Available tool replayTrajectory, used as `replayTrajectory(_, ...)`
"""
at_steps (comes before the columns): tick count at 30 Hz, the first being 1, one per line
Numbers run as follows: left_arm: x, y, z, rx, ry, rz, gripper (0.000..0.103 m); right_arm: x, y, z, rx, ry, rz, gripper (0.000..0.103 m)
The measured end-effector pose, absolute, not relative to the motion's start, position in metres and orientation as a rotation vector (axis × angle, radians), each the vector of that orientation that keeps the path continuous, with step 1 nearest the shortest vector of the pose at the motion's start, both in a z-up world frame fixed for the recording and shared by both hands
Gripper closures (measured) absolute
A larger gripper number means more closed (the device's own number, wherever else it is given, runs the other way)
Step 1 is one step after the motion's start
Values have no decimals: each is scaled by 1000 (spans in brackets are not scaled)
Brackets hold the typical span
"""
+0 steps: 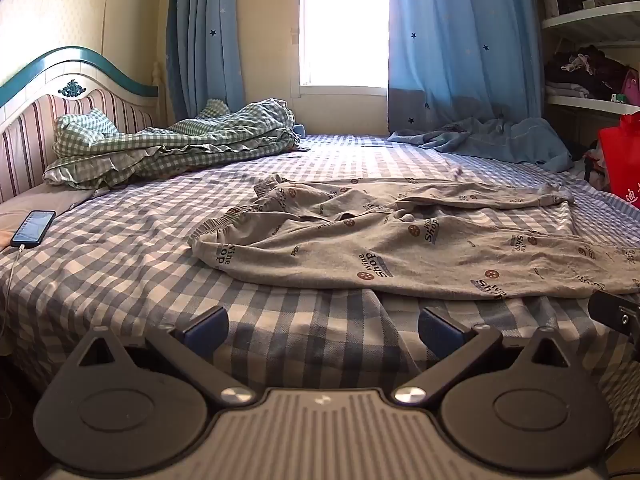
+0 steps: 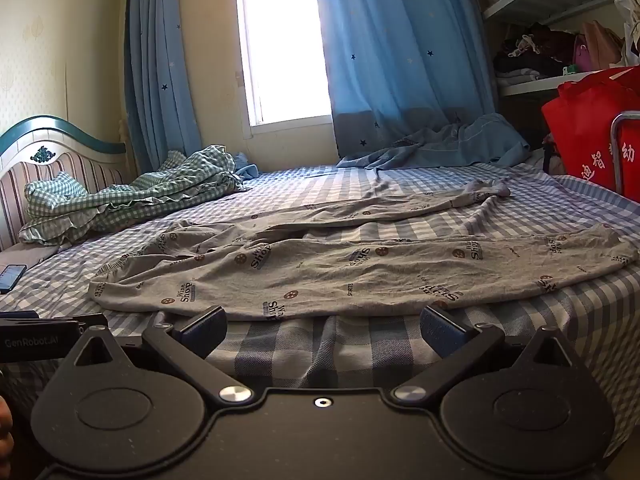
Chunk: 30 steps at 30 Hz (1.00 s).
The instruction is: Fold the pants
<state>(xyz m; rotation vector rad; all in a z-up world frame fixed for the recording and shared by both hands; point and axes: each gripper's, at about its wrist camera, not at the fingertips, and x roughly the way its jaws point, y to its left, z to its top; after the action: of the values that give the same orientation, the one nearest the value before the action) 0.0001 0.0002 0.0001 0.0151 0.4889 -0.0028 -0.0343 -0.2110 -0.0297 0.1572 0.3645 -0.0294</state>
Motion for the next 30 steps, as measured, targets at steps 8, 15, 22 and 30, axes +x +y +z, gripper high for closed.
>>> replayTrajectory(8,0,0,1,20,485,-4,0,-35,-211,-29,159,366,-30,1)
replayTrajectory(15,0,-1,1,17,483,-5,0,-36,-211,-29,160,366,-29,1)
replayTrajectory(22,0,-1,1,16,483,-4,0,-36,-211,-29,160,365,-30,1)
replayTrajectory(30,0,-2,1,16,481,-4,0,-37,-212,-29,161,364,-29,1)
